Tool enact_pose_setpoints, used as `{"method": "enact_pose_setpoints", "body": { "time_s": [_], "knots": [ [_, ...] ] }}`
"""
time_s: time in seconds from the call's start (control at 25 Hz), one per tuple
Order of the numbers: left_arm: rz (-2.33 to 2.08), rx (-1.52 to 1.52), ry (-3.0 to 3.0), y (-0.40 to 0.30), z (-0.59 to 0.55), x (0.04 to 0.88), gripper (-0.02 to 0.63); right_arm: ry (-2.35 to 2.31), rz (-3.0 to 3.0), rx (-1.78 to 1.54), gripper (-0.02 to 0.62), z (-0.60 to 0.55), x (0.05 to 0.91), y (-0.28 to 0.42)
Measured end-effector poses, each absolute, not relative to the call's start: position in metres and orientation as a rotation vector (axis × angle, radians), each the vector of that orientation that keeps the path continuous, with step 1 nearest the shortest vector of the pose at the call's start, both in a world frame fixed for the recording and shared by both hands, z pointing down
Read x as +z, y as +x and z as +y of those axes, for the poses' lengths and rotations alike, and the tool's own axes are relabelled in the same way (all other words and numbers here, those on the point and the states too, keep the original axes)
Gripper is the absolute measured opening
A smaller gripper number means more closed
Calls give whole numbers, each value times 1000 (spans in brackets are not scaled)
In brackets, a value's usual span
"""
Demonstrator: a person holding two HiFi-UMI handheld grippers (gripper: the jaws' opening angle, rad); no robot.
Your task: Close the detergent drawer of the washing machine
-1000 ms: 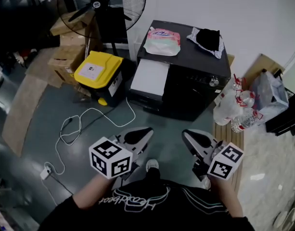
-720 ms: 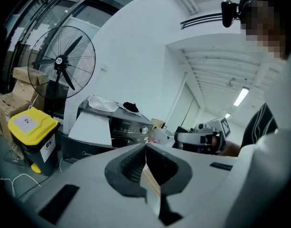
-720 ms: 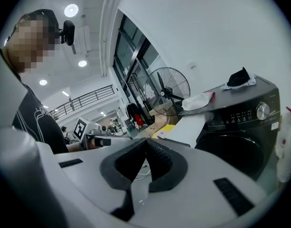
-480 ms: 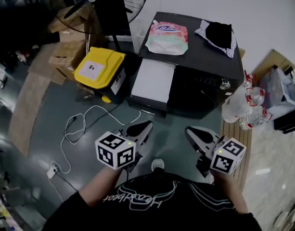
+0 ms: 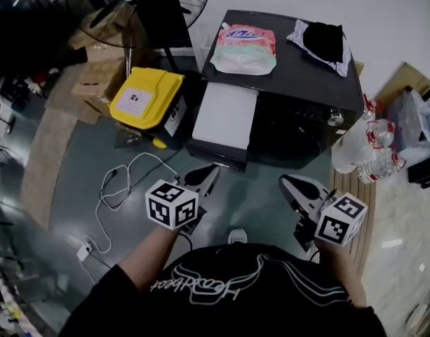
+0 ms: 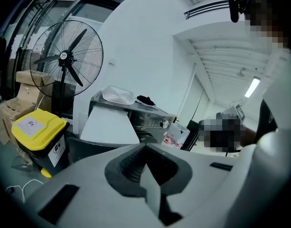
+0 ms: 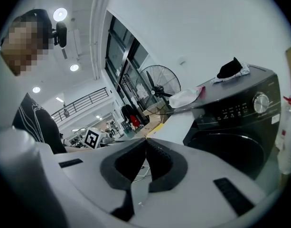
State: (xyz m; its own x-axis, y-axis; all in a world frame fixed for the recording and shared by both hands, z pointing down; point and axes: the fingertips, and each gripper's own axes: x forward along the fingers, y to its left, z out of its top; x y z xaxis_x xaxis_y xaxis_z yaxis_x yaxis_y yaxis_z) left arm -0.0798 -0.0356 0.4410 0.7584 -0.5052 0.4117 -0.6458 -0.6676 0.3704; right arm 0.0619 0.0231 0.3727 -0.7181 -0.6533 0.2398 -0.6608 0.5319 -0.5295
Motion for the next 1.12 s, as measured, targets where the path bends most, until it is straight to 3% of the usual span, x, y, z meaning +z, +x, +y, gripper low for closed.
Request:
{"method": "enact_pose_setpoints", "body": {
  "time_s": [1.12],
  "knots": [
    [-1024,415,2306,-104,-87,513,23,1032,-2665,1099,28,-27,424,39]
  ]
}}
